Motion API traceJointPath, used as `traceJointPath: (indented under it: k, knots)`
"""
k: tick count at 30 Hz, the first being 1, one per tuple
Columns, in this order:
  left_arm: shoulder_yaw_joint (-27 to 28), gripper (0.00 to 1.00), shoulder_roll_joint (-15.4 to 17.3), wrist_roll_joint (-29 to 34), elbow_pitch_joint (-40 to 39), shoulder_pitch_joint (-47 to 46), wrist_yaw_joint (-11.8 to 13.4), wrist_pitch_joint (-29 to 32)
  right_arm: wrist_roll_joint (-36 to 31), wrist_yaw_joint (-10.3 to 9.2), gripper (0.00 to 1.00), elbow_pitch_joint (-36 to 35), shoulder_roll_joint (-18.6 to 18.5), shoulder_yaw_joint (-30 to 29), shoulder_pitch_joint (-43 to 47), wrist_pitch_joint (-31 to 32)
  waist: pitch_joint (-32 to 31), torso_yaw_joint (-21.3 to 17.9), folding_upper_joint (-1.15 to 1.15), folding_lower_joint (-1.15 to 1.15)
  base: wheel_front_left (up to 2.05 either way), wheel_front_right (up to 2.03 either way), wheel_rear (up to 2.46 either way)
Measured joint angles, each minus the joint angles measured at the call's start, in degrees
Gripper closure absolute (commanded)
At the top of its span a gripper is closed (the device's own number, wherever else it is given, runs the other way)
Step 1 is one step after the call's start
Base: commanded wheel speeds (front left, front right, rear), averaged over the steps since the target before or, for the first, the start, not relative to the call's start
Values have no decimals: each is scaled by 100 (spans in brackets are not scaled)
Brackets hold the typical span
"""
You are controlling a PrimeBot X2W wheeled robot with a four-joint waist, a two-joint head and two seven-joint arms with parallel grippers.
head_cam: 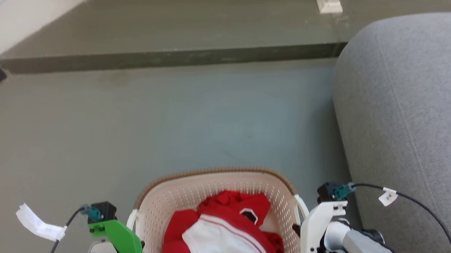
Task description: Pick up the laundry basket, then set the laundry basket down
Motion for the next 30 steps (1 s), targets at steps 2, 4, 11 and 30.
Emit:
traceJointPath:
  k: [2, 4, 11, 30]
  knots:
    - [-41, 100, -2, -7, 22, 91, 0, 71, 56, 0, 100, 2, 2, 37, 97, 105, -159, -5, 0, 0, 0, 0, 0]
    - [-66, 100, -2, -31, 24, 148, 0, 124, 109, 0, 100, 5, 1, 70, 161, 194, -304, -12, 0, 0, 0, 0, 0]
    - [-97, 100, -4, -84, 21, 171, 0, 272, 231, 0, 100, 9, -1, 156, 172, 370, -636, -58, 0, 0, 0, 0, 0]
    - [-133, 100, -4, -198, 55, 170, 0, 417, 359, -1, 100, 47, -4, 301, 127, 482, -675, -124, 0, 0, 0, 0, 0]
